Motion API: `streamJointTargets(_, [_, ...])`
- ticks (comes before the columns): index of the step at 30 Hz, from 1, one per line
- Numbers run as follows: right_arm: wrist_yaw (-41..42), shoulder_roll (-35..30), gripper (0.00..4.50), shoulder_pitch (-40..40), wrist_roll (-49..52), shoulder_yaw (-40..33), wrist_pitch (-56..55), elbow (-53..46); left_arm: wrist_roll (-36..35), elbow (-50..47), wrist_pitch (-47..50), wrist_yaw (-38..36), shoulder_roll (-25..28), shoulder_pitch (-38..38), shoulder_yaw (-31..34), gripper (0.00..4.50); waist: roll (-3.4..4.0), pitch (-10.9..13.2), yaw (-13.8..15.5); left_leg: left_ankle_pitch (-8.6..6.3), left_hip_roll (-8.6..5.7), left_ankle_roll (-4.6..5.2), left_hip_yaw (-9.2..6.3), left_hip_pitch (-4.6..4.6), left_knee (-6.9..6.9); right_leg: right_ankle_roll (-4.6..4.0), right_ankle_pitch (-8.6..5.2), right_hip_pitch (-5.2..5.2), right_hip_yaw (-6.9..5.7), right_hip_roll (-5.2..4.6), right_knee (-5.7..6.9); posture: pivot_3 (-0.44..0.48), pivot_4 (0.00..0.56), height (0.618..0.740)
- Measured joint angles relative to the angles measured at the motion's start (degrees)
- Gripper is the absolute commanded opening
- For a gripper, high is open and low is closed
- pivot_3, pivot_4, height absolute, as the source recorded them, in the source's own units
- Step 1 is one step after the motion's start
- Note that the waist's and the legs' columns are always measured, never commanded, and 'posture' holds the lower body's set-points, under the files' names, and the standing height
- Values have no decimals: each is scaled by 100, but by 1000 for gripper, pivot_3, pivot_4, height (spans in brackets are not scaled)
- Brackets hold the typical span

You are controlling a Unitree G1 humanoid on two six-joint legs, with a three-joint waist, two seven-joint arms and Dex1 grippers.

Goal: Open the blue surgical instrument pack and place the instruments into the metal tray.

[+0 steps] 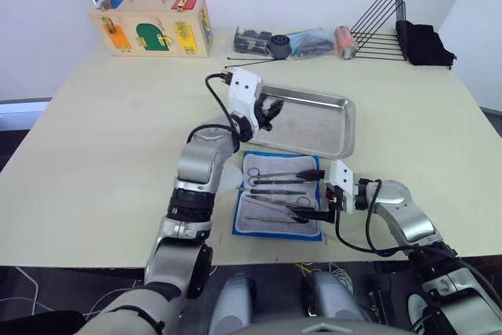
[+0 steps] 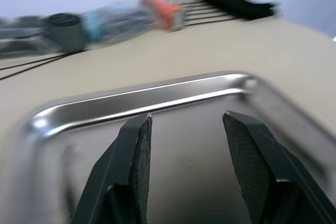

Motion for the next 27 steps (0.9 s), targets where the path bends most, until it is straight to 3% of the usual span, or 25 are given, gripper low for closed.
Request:
streamJointTargets(10, [-22, -12, 4500, 19, 1, 2, 2, -28, -679, -660, -640, -1704, 651, 861, -303, 2244, 0, 0, 6, -1, 0, 2, 1, 2, -1, 0, -1, 1, 2, 0, -4, 0, 150, 740])
streamJointTargets(13, [-54, 0, 4500, 47, 1, 11, 13, -61, -899, -865, -664, -2539, 1382, 1080, -429, 2244, 2, 1, -23, 0, 2, 2, 4, 9, -10, -2, -1, 0, 6, 4, -2, 0, 150, 740])
streamJointTargets(17, [-62, -5, 4500, 57, 1, 7, 17, -75, -1023, -847, -780, -3259, 2051, 1208, -344, 3551, 0, 4, -20, 0, 3, 2, 3, 8, -10, -3, -2, 0, 3, 4, -4, 0, 150, 740])
streamJointTargets(18, [-63, -5, 4500, 58, 1, 6, 18, -75, -1027, -845, -784, -3293, 2090, 1213, -335, 3551, -1, 4, -20, 0, 3, 2, 2, 8, -10, -3, -2, -1, 2, 4, -4, 0, 150, 740])
streamJointTargets(20, [-70, -29, 4500, 66, 2, -15, 18, -76, -1120, -685, -1095, -4064, 2726, 1271, 14, 4411, 0, 3, -3, -1, 4, 2, 4, 8, -10, -3, -3, 0, 1, 1, -8, 0, 150, 740])
streamJointTargets(21, [-71, -5, 4500, 67, 8, 4, 25, -84, -1233, -361, -1613, -5054, 3399, 1293, 106, 4465, -6, 7, -14, -1, 7, 2, 5, 9, -13, -11, -7, -2, -1, 4, -7, 0, 150, 740])
streamJointTargets(27, [-64, -11, 4500, 68, 12, 0, 23, -83, -1552, 461, -2311, -6045, 4301, 1040, 277, 4465, -16, 10, -4, -1, 9, 3, 3, 7, -15, -13, -9, -2, -7, 3, -8, 0, 150, 740])
